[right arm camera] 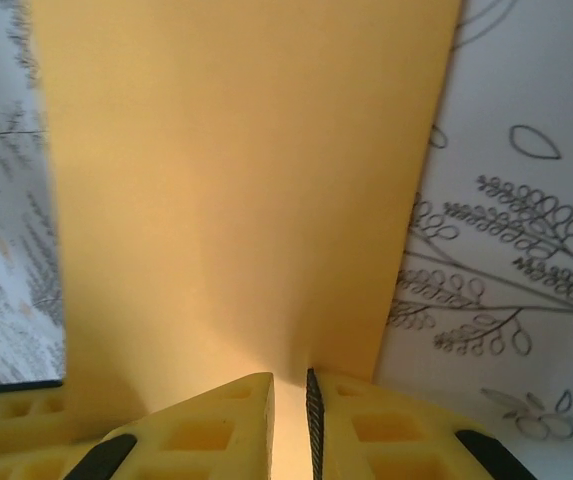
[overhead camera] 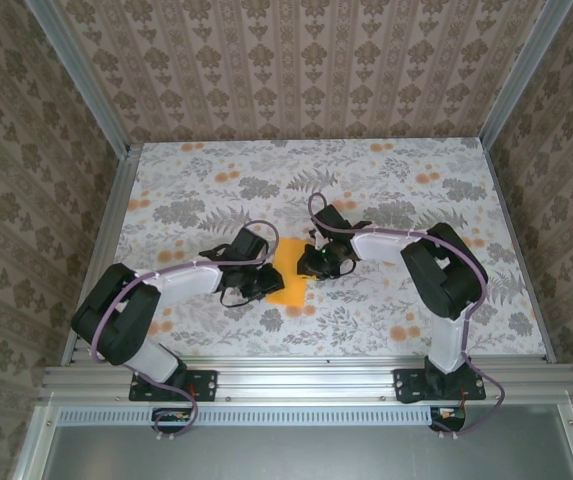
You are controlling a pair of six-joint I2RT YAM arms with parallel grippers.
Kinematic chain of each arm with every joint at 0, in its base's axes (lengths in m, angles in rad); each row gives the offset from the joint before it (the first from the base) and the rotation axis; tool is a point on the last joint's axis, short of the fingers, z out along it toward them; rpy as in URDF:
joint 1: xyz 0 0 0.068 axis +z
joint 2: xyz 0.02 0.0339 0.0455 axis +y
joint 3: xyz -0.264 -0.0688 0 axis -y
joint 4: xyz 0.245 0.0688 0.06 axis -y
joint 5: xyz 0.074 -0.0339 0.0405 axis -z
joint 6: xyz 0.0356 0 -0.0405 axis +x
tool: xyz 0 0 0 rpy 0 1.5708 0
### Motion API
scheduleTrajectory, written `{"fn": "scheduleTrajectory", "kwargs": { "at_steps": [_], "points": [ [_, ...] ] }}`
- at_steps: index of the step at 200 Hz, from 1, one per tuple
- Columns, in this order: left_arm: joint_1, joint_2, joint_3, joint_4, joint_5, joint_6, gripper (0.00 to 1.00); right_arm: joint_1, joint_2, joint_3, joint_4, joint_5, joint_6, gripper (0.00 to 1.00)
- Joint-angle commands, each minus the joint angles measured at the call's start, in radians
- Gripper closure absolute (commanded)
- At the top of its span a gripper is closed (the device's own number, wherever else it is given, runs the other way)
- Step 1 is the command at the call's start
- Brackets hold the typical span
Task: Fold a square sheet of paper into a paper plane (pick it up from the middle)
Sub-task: Fold the triangle a second time at the center of the table.
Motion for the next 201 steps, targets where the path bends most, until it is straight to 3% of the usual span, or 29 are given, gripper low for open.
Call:
{"fn": "scheduleTrajectory", "kwargs": {
  "at_steps": [1, 25, 68, 137, 201],
  "points": [
    [-0.007, -0.014, 0.028, 0.018, 0.029, 0.003, 0.70, 0.004, 0.041, 0.022, -0.037, 0.021, 0.015, 0.81],
    [-0.006, -0.041, 0.013, 0.088, 0.073, -0.018, 0.63, 0.003, 0.053, 0.016, -0.045, 0.032, 0.019, 0.81],
    [-0.004, -0.044, -0.007, 0.223, 0.135, -0.063, 0.61, 0.003, 0.063, 0.014, -0.069, 0.053, 0.015, 0.81],
    [0.005, 0.040, 0.021, 0.260, 0.129, -0.060, 0.62, -0.005, 0.046, -0.008, -0.030, 0.025, 0.025, 0.81],
    [0.016, 0.081, 0.021, 0.335, 0.139, -0.097, 0.52, -0.014, 0.047, -0.013, -0.024, 0.006, 0.025, 0.80]
  ]
}}
